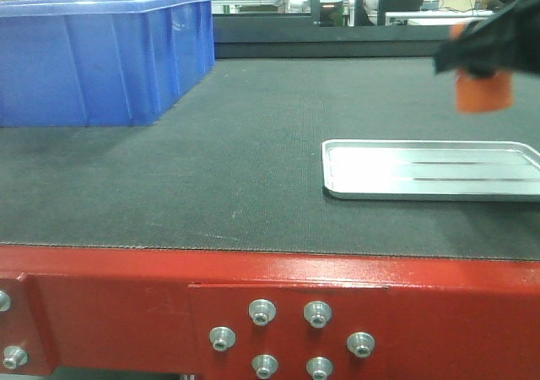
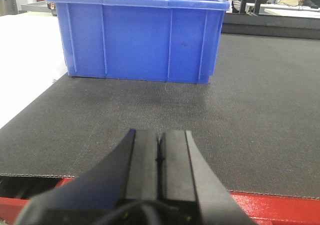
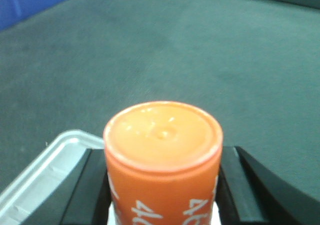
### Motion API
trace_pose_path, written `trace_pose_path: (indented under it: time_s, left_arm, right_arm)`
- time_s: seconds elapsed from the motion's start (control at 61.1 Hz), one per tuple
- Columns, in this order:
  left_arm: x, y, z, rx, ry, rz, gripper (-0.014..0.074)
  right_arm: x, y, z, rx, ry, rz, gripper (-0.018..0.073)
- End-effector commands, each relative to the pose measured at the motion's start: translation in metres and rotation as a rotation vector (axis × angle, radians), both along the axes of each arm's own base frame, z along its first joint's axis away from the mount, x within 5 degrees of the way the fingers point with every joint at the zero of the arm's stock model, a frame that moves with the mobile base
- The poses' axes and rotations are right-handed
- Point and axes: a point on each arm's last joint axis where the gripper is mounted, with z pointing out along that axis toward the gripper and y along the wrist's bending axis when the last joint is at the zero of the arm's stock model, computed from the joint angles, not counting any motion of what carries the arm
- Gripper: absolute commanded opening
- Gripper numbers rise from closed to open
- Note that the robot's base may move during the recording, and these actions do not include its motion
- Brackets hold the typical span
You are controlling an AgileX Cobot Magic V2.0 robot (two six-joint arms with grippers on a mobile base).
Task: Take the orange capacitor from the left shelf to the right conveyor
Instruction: 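Lower the capacitor with the right gripper onto the empty metal tray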
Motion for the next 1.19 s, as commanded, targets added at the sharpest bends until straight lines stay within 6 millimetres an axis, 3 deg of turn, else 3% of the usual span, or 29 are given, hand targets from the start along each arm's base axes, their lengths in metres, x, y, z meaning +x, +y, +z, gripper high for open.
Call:
trace_pose_path:
  time_s: [0.0,0.278,0.54,0.769,0.835,1.031,1.064,1.178]
  left_arm:
    - [-0.001,0.001,0.009,-0.012,-0.1,0.009,-0.0127]
    - [-0.001,0.001,0.009,-0.012,-0.1,0.009,-0.0127]
    - [-0.001,0.001,0.009,-0.012,-0.1,0.009,-0.0127]
    - [-0.001,0.001,0.009,-0.012,-0.1,0.009,-0.0127]
    - [-0.001,0.001,0.009,-0.012,-0.1,0.009,-0.0127]
    - [-0.001,0.001,0.009,-0.012,-0.1,0.009,-0.0127]
    - [-0.001,0.001,0.009,-0.012,-0.1,0.009,-0.0127]
    - [-0.001,0.001,0.009,-0.012,-0.1,0.009,-0.0127]
  right_arm:
    - [0.012,0.005,0.015,0.018,-0.175,0.035,0.0127]
    - [0.026,0.009,-0.015,0.102,-0.16,0.037,0.0127]
    - [0.023,0.011,-0.037,0.099,-0.13,0.056,0.0127]
    - [0.021,0.011,-0.042,0.099,-0.122,0.057,0.0144]
    - [0.021,0.01,-0.042,0.1,-0.122,0.057,0.0216]
    - [0.02,0.01,-0.039,0.099,-0.123,0.057,0.0614]
    - [0.02,0.01,-0.038,0.098,-0.12,0.056,0.0644]
    - [0.013,0.008,-0.023,0.086,-0.099,0.049,0.0625]
